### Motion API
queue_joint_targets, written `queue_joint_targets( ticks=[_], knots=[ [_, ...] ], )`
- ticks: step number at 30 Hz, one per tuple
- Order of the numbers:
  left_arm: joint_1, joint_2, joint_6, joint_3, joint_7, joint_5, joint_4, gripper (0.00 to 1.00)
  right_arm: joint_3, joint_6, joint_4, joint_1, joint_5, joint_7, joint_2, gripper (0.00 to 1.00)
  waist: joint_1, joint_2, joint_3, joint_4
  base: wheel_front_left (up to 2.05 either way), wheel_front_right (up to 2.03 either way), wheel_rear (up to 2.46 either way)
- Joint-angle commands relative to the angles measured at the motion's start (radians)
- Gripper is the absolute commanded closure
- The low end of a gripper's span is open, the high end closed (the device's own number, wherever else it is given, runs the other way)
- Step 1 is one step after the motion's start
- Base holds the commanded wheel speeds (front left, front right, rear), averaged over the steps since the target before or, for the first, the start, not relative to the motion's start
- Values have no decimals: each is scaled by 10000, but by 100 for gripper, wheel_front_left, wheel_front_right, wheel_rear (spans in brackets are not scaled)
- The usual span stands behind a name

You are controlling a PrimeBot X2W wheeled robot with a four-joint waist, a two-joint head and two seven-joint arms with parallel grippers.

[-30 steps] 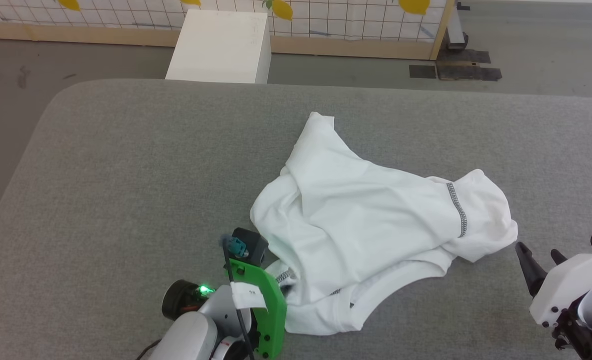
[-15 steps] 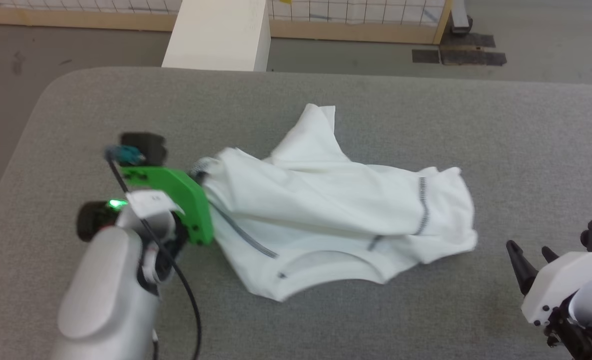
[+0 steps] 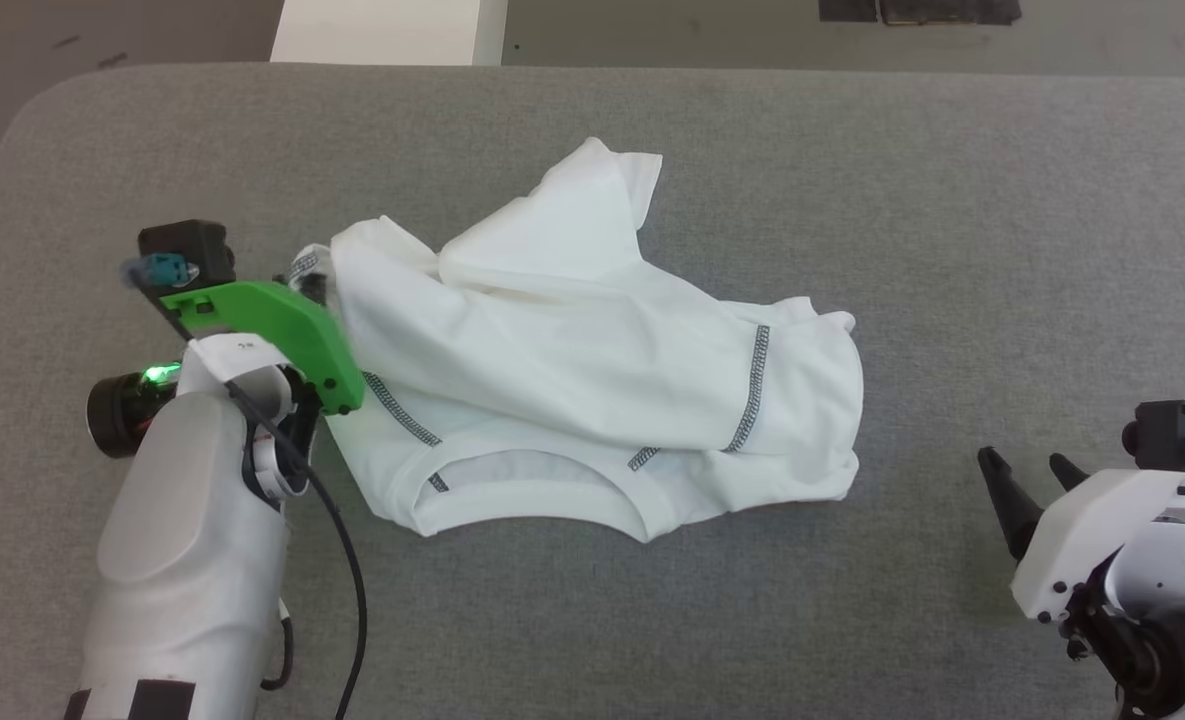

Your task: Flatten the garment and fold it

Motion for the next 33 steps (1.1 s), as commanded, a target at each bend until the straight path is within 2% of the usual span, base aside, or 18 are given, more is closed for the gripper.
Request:
queue_joint_targets(
  ticks=[1,6,7,10,13,18,25,30,31,32,33],
  knots=[
    [-264,2,-11,100,-362,-94,102,0,93,-15,51,-212,-33,-57,-9,0,0,102,-47,76,0,0,0],
    [-18,93,-432,455,-2511,-200,-492,0,401,-15,55,-233,56,-236,-17,0,0,102,-471,275,0,0,0],
    [766,158,-480,485,-3886,52,-1319,0,729,-15,-7,-272,98,-264,-32,0,0,102,-760,370,0,0,0],
    [2009,128,-235,571,-4699,353,-2293,0,1217,-15,1,-531,93,-124,-79,0,0,102,-956,455,0,0,0],
    [3132,-45,-20,665,-4901,524,-3147,0,1726,-15,261,-1108,-13,213,-231,0,0,102,-983,559,0,0,0],
    [4245,-471,131,677,-4968,630,-4123,0,2359,-15,1515,-2531,-635,994,-636,0,0,102,-818,909,0,0,0],
    [4433,-786,32,506,-4981,759,-4451,0,3279,-15,3618,-3828,-1297,1729,-1026,0,0,102,-434,1405,0,0,0],
    [4355,-914,-89,444,-4983,832,-4440,0,3544,-15,4390,-4157,-1228,1783,-1147,0,0,102,-248,1611,0,0,0],
    [4351,-943,-117,435,-4983,844,-4432,0,3574,-15,4489,-4202,-1186,1760,-1184,25,0,102,-214,1650,0,0,0],
    [4345,-964,-140,427,-4983,856,-4430,0,3588,-15,4559,-4250,-1155,1733,-1222,76,0,102,-184,1677,0,0,0],
    [4336,-991,-175,408,-4983,875,-4427,0,3591,-15,4621,-4329,-1108,1661,-1274,100,0,102,-147,1717,0,0,0]
  ],
)
